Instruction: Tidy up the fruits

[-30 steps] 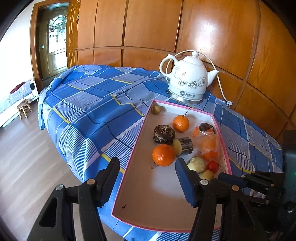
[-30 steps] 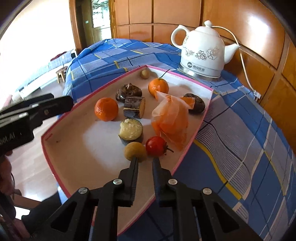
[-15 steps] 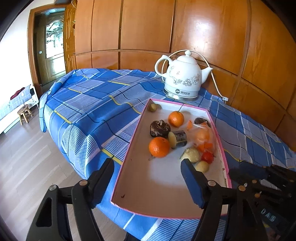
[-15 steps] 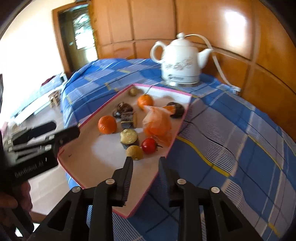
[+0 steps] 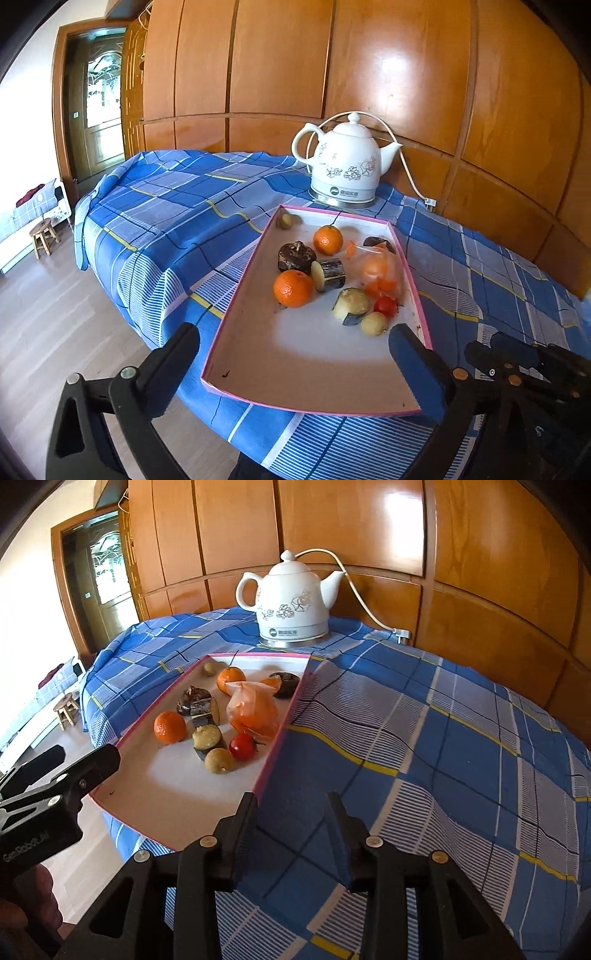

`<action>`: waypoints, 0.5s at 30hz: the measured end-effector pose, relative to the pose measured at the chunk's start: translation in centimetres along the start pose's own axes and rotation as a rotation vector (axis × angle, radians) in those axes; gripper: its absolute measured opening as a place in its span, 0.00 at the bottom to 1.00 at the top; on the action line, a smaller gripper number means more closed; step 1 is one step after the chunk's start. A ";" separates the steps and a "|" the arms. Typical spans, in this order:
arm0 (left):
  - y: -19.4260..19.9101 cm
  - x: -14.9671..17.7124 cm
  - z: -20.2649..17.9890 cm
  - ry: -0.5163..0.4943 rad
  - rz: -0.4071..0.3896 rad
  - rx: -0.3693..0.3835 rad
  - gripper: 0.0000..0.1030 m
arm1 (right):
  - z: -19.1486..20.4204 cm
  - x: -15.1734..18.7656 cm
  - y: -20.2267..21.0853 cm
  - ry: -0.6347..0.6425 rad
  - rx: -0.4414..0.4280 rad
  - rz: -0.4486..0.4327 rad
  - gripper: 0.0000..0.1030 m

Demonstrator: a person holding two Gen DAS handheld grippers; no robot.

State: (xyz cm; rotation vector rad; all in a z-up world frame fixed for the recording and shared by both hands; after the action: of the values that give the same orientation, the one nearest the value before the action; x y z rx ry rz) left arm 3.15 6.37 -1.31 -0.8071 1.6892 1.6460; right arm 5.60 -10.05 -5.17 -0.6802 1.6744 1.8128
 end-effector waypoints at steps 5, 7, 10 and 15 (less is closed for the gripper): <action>0.3 -0.2 -0.1 -0.006 -0.021 -0.013 1.00 | 0.2 0.1 0.3 0.009 -0.005 -0.008 0.37; 0.3 -0.2 0.1 0.001 -0.026 -0.030 1.00 | 0.3 0.1 0.4 0.014 -0.006 -0.010 0.37; 0.3 -0.3 0.3 0.001 -0.027 -0.057 1.00 | 0.4 0.2 0.4 0.019 -0.002 -0.018 0.37; 0.0 -0.2 0.5 0.003 -0.019 -0.094 1.00 | 0.3 0.2 0.4 0.018 -0.002 -0.020 0.37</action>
State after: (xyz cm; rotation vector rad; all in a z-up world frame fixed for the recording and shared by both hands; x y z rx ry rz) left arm 3.31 6.89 -1.15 -0.8679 1.6117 1.7228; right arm 5.18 -9.72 -4.99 -0.7138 1.6726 1.7995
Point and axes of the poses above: each gripper's, at about its wrist camera, not at the fingertips, and y roughly against the way its jaws point, z to its left, x to its underside, the point moved 4 cm from there along -y, roughly the way its jaws point, and after that the axes turned 5 degrees about -y, right-handed, at the moved point
